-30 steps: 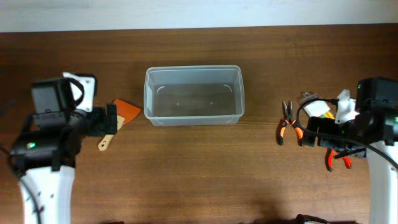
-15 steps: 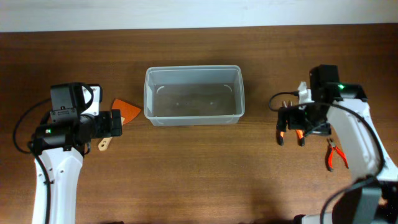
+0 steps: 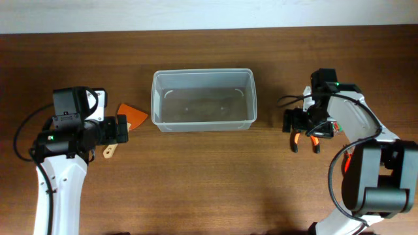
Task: Pack container
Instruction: 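Lower the right gripper and grasp the orange-black long-nose pliers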
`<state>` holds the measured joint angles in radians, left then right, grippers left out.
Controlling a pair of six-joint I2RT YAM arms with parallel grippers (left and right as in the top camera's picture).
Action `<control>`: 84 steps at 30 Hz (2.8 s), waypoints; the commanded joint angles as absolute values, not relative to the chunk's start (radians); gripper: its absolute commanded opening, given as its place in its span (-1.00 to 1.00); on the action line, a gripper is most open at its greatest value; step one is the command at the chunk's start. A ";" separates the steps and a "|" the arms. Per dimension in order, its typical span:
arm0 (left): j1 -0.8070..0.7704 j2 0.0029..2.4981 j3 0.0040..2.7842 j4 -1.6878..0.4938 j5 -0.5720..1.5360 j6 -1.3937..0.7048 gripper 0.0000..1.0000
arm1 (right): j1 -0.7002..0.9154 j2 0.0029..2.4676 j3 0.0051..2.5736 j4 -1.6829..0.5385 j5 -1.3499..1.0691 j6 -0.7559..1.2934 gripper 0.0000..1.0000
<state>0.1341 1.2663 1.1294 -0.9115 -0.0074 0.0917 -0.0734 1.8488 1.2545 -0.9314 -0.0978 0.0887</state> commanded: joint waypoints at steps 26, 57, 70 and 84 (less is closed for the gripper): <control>0.139 1.262 1.133 -0.913 0.004 0.082 0.98 | -0.062 1.960 1.248 -0.895 -0.109 0.115 0.97; 0.139 1.262 1.133 -0.936 0.004 0.082 0.99 | -0.021 1.959 1.248 -0.904 -0.111 0.159 0.15; 0.139 1.262 1.133 -0.936 0.004 0.082 0.99 | -0.021 1.959 1.248 -0.896 -0.111 0.167 -0.68; 0.139 1.262 1.133 -0.936 0.004 0.082 0.99 | -0.021 1.959 1.248 -0.858 -0.111 0.167 -0.92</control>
